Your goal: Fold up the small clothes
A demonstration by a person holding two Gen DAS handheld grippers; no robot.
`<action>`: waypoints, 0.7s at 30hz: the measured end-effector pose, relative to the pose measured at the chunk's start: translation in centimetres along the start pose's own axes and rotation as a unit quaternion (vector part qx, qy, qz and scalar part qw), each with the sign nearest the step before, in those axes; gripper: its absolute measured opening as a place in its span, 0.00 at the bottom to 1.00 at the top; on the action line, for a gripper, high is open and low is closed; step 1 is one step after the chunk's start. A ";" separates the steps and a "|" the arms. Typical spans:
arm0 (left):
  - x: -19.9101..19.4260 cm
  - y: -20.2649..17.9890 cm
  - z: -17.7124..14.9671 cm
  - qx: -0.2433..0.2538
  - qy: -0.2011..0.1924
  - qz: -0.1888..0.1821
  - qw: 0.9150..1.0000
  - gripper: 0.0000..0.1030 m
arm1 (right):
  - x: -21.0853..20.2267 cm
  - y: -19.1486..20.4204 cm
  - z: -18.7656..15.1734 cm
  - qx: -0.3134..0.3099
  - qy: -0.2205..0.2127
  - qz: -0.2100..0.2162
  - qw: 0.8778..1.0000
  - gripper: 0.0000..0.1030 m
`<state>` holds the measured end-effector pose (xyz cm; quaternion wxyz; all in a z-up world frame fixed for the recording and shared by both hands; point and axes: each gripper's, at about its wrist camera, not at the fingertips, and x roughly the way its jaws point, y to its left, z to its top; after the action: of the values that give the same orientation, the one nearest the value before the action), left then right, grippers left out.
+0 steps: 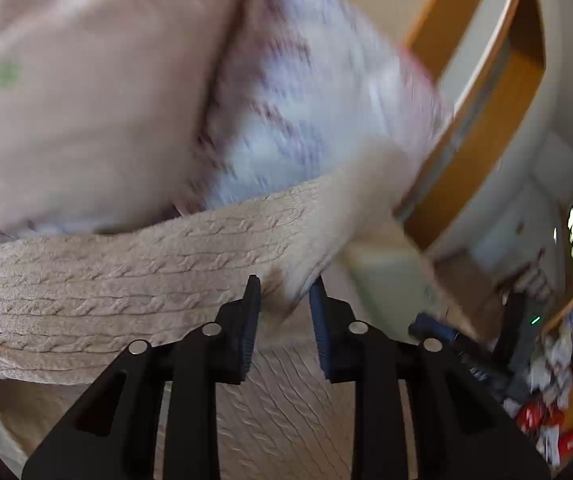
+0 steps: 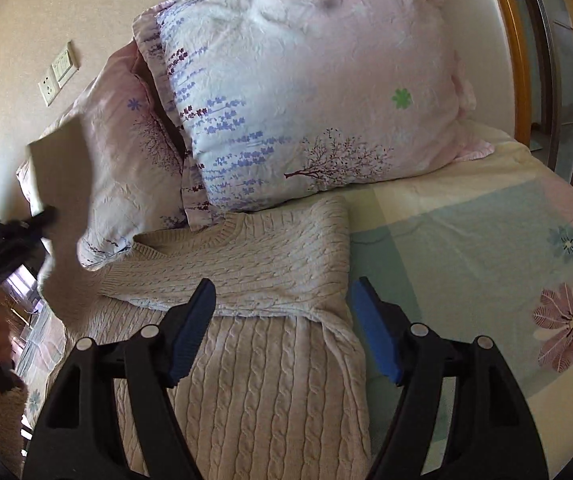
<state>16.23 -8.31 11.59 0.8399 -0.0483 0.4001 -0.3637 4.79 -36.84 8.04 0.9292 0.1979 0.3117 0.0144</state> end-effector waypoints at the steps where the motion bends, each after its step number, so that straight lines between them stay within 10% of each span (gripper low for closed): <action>1: 3.1 -0.9 -0.8 0.011 0.048 0.013 0.999 0.26 | -0.3 -0.5 -0.3 0.009 0.011 0.005 1.000 0.69; 6: -1.7 1.6 -5.9 0.007 0.027 0.029 0.999 0.29 | -4.2 -2.8 -3.5 -0.010 0.051 0.023 0.998 0.69; 9: -8.8 5.7 -9.8 -0.026 -0.017 0.090 0.995 0.53 | -5.7 -4.4 -6.5 0.020 0.093 0.065 0.993 0.65; 13: -14.5 11.1 -17.7 -0.116 -0.001 0.137 0.984 0.54 | -6.6 -5.6 -10.4 0.070 0.137 0.101 0.983 0.42; 21: -16.5 10.7 -25.9 -0.196 0.002 0.070 0.978 0.46 | -7.3 -3.0 -14.4 0.044 0.182 0.139 0.973 0.26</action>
<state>-2.87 15.67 0.63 0.8366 -0.1829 0.4678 -0.2188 -9.84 -35.58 0.63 0.8365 0.2736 0.4450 0.1651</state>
